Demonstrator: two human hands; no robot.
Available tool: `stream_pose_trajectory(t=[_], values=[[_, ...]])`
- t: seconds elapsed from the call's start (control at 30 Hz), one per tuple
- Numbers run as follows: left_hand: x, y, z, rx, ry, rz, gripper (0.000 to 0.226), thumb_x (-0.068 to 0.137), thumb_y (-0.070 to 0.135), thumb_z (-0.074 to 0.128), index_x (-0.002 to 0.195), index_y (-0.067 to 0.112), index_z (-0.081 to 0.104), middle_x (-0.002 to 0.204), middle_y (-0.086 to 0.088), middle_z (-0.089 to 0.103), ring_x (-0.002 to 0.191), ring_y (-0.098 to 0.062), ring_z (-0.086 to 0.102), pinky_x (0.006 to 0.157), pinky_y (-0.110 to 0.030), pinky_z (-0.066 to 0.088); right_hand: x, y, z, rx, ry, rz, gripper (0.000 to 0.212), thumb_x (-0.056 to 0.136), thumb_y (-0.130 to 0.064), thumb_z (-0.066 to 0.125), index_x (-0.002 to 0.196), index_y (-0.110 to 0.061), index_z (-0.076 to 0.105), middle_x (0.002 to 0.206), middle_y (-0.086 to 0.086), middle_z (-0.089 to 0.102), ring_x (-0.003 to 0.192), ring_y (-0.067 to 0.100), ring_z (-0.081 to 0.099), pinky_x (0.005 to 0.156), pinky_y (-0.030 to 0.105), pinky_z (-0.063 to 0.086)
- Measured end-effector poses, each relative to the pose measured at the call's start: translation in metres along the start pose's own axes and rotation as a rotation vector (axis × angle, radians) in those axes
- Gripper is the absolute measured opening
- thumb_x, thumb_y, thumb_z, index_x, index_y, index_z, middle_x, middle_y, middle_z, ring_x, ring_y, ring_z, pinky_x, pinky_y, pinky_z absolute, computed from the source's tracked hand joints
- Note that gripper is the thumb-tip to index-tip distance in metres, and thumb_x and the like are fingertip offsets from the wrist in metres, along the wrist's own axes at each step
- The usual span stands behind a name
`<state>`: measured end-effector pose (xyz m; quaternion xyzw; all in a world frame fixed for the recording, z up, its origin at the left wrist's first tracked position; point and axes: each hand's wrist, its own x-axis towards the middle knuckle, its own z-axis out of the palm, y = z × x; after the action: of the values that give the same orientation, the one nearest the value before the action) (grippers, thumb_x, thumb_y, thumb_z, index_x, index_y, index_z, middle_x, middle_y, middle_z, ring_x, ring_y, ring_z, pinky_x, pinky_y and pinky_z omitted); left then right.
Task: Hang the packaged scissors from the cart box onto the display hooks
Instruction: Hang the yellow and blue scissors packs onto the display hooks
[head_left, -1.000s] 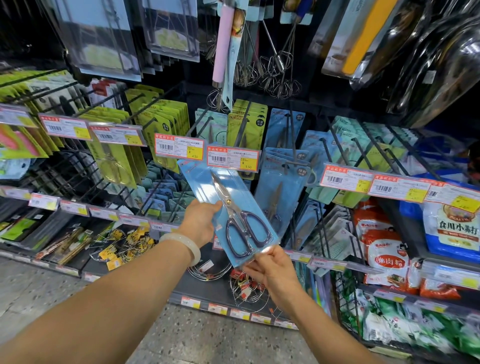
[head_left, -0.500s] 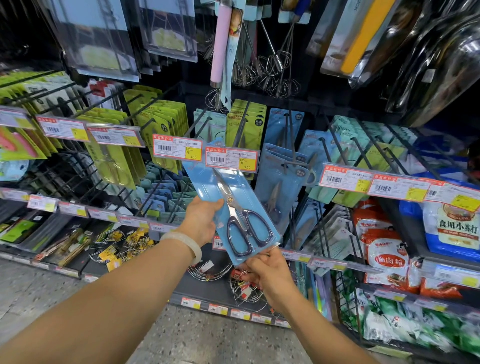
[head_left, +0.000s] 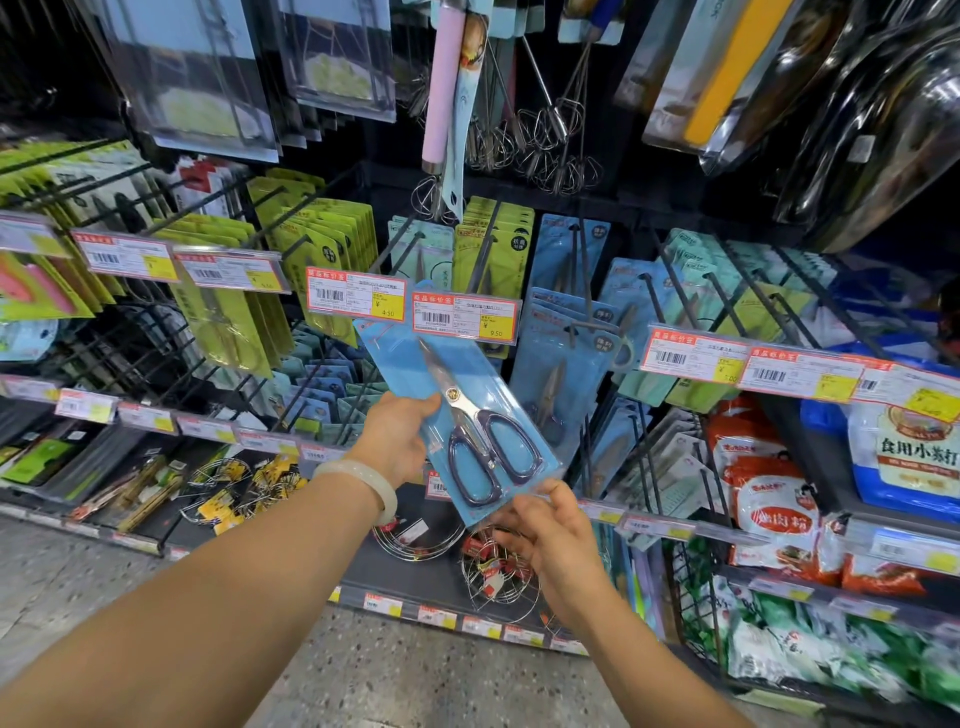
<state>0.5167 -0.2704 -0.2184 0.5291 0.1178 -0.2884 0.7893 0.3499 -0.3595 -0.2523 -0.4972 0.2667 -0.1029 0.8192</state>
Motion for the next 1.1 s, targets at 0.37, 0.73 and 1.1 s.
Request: stream_pose_trajectory(t=[0.37, 0.73, 1.1], values=[[-0.001, -0.001, -0.004, 0.071, 0.051, -0.011, 0.032, 0.092, -0.005, 0.05, 0.124, 0.002, 0.051, 0.105, -0.015, 0.064, 0.079, -0.025, 0.061, 0.074, -0.042, 0.052, 0.007, -0.014, -0.005, 0.092, 0.123, 0.004, 0.009, 0.092, -0.002, 0.052, 0.088, -0.009, 0.056, 0.075, 0.004, 0.074, 0.064, 0.014, 0.07, 0.063, 0.026, 0.06], [-0.017, -0.001, 0.006, 0.072, 0.075, 0.086, 0.032, 0.091, -0.008, 0.051, 0.12, 0.007, 0.052, 0.112, -0.014, 0.063, 0.091, -0.03, 0.062, 0.078, -0.043, 0.051, 0.009, -0.01, -0.001, -0.072, 0.263, 0.126, 0.012, 0.089, 0.001, 0.057, 0.099, -0.005, 0.055, 0.093, 0.018, 0.071, 0.067, 0.016, 0.069, 0.053, 0.022, 0.057], [-0.019, -0.008, 0.009, 0.097, 0.071, 0.127, 0.031, 0.09, -0.009, 0.052, 0.116, 0.007, 0.055, 0.112, -0.013, 0.063, 0.087, -0.027, 0.061, 0.09, -0.045, 0.05, 0.004, -0.008, 0.004, -0.132, 0.296, 0.192, 0.007, 0.089, -0.002, 0.055, 0.094, -0.002, 0.049, 0.083, 0.018, 0.069, 0.057, 0.014, 0.068, 0.038, 0.02, 0.046]])
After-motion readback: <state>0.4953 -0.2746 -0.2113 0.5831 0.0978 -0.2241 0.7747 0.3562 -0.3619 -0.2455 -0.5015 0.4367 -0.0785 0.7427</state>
